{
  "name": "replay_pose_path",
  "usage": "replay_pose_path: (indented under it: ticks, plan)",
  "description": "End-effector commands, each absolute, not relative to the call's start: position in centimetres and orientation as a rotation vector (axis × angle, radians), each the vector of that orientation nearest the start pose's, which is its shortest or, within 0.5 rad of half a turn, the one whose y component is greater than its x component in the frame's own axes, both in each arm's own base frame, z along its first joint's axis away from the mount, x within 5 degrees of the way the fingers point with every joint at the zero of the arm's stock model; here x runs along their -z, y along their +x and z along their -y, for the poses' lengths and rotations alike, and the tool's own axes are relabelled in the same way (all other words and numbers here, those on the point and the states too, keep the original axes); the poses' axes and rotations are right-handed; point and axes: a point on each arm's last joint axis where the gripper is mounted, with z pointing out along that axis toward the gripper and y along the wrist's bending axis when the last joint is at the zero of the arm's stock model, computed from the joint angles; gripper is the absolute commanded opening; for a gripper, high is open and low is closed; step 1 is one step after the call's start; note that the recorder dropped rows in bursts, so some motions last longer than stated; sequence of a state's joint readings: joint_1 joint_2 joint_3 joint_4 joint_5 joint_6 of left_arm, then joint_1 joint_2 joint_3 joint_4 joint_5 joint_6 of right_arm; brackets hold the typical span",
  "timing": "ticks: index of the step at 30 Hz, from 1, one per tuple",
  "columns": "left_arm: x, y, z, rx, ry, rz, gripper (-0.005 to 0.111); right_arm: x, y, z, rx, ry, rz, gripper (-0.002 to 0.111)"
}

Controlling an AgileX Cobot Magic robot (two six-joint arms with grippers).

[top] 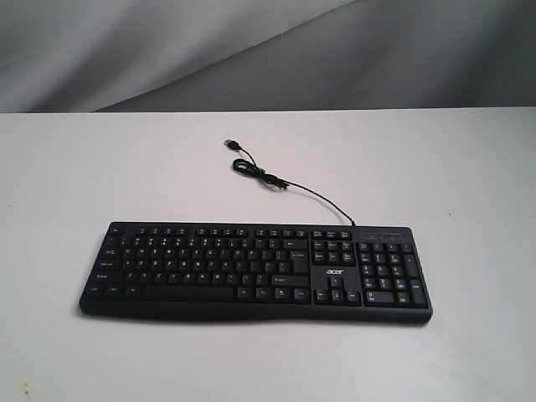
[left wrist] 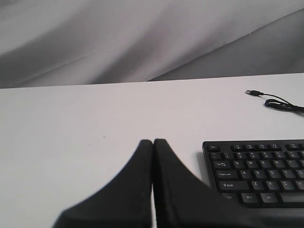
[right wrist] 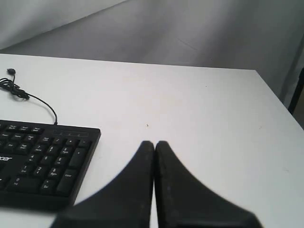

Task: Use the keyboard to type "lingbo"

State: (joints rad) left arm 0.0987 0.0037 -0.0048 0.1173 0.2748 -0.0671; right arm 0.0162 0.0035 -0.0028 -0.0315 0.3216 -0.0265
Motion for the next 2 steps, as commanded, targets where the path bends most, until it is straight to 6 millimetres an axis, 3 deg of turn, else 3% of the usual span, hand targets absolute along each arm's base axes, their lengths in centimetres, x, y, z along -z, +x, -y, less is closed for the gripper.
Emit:
replay_pose_path:
  ticks: [1,2]
  plan:
    - [-18.97,5.45,-0.82,-0.132,-0.071,-1.744,0.001,-18.4,5.4,0.05,0.046,-0.054,-1.806,0.0]
    - [-18.97,5.45,-0.82,-0.132,-0.071,-1.744,0.001,-18.4,5.4,0.05,0.046,-0.054,-1.806,0.0]
